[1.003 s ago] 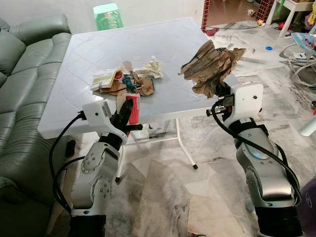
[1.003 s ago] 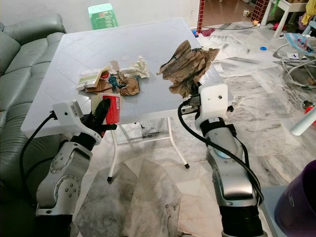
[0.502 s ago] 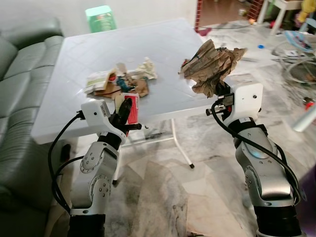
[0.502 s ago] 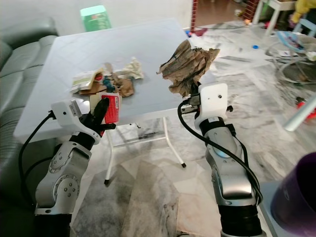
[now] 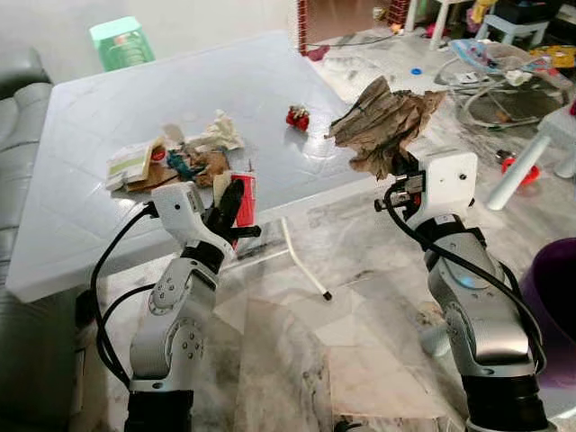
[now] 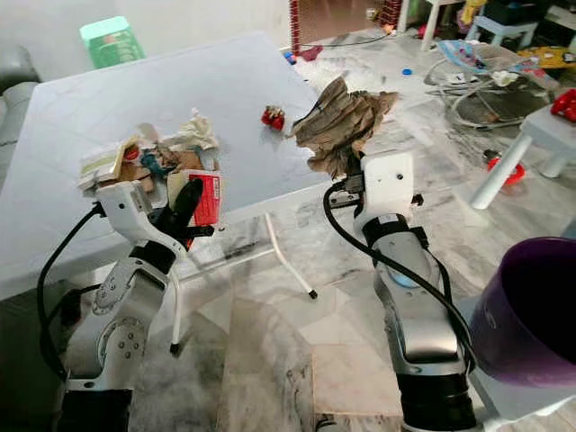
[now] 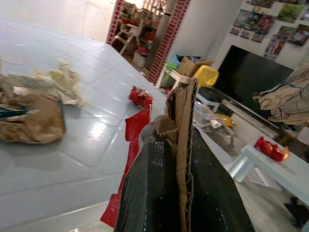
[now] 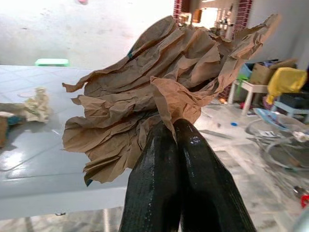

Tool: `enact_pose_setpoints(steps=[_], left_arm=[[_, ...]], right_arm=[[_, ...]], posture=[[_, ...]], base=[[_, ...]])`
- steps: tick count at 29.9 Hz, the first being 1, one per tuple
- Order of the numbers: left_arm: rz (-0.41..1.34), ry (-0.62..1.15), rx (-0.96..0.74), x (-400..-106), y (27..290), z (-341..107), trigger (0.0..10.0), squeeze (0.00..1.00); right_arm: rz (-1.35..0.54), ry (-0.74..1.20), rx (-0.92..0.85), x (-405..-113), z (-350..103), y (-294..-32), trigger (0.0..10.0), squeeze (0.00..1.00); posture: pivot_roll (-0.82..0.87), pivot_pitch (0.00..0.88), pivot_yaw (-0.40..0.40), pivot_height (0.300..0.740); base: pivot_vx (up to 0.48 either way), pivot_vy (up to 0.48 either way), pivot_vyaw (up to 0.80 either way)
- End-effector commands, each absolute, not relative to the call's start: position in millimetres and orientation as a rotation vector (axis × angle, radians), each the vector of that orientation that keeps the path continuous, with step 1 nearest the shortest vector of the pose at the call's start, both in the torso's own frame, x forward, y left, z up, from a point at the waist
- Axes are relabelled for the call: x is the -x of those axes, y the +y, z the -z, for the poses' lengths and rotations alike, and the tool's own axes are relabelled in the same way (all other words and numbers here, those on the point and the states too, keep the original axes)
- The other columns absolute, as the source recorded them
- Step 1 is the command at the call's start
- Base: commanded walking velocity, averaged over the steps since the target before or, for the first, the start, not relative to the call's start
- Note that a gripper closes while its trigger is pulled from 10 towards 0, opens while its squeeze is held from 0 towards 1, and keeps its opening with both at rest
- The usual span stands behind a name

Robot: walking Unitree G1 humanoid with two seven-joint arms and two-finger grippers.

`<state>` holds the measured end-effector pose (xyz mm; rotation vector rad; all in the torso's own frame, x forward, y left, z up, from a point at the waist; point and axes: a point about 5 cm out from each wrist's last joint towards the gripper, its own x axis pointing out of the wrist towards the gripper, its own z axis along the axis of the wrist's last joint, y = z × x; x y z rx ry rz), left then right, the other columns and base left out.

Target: Picking trash to rubbish bin

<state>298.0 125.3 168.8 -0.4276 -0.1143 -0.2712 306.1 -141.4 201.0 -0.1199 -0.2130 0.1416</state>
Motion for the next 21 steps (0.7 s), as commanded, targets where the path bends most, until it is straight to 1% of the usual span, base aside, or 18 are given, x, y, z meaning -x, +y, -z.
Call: enact_pose_setpoints(steps=[1, 3, 4, 5, 6, 9, 10, 12, 14, 17, 18, 21], left_arm=[[0.269, -0.118, 0.422, -301.3, 126.1, -170.8, 7.4, 0.0], [0.269, -0.118, 0.422, -301.7, 125.9, -171.2, 7.4, 0.0], [0.273, -0.12, 0.421, -302.5, 125.3, -171.5, 7.5, 0.0], [0.277, -0.124, 0.419, -303.9, 124.7, -172.6, 7.3, 0.0], [0.279, -0.132, 0.415, -306.3, 124.9, -175.2, 7.1, 0.0], [0.266, -0.144, 0.425, -310.1, 128.5, -182.7, 7.1, 0.0], [0.276, -0.147, 0.423, -310.7, 129.9, -184.8, 7.0, 0.0], [0.29, -0.141, 0.399, -311.2, 130.7, -182.3, 6.9, 0.0], [0.291, -0.137, 0.387, -313.0, 131.7, -179.7, 6.9, 0.0], [0.293, -0.166, 0.404, -315.6, 127.0, -187.3, 7.1, 0.0], [0.291, -0.165, 0.408, -316.1, 125.7, -187.0, 7.3, 0.0], [0.293, -0.158, 0.412, -315.0, 123.8, -184.7, 7.3, 0.0]], right_arm=[[-0.137, -0.219, 0.109, -307.2, -203.9, -141.3, 10.0, 0.0], [-0.137, -0.22, 0.109, -307.5, -204.3, -141.3, 10.0, 0.0], [-0.136, -0.222, 0.109, -307.9, -204.4, -141.4, 10.0, 0.0], [-0.135, -0.225, 0.11, -308.9, -205.3, -141.4, 10.0, 0.0], [-0.133, -0.23, 0.109, -310.6, -206.6, -142.1, 10.0, 0.0], [-0.122, -0.233, 0.105, -314.1, -211.3, -144.0, 10.0, 0.0], [-0.121, -0.236, 0.107, -314.8, -213.0, -144.3, 10.0, 0.0], [-0.12, -0.237, 0.115, -315.3, -212.2, -145.4, 10.0, 0.0], [-0.108, -0.233, 0.113, -315.9, -210.5, -148.3, 10.0, 0.0], [-0.11, -0.242, 0.111, -316.2, -213.6, -147.7, 10.0, 0.0], [-0.112, -0.241, 0.11, -317.1, -213.5, -146.8, 10.0, 0.0], [-0.12, -0.24, 0.11, -318.6, -213.9, -144.0, 10.0, 0.0]], posture=[[-0.07, 0.058, 0.076, 0.74], [-0.07, 0.058, 0.076, 0.74], [-0.07, 0.043, 0.077, 0.74], [-0.07, 0.039, 0.075, 0.74], [-0.07, 0.046, 0.066, 0.74], [-0.06, 0.05, 0.068, 0.74], [-0.07, 0.081, 0.078, 0.74], [-0.07, 0.071, 0.081, 0.74], [-0.07, 0.066, 0.084, 0.74], [-0.07, 0.064, 0.082, 0.74], [-0.07, 0.067, 0.079, 0.74], [-0.07, 0.068, 0.077, 0.74]], base=[[0.0, 0.0, -0.76], [0.0, 0.0, -0.76], [0.0, 0.0, -0.76], [0.0, 0.0, -0.76], [0.0, 0.0, -0.76], [0.0, 0.0, -0.76], [0.0, 0.0, -0.76], [0.0, 0.0, -0.76], [0.0, 0.0, -0.76], [0.0, 0.0, -0.76], [0.0, 0.0, -0.76], [0.0, 0.0, -0.75]])
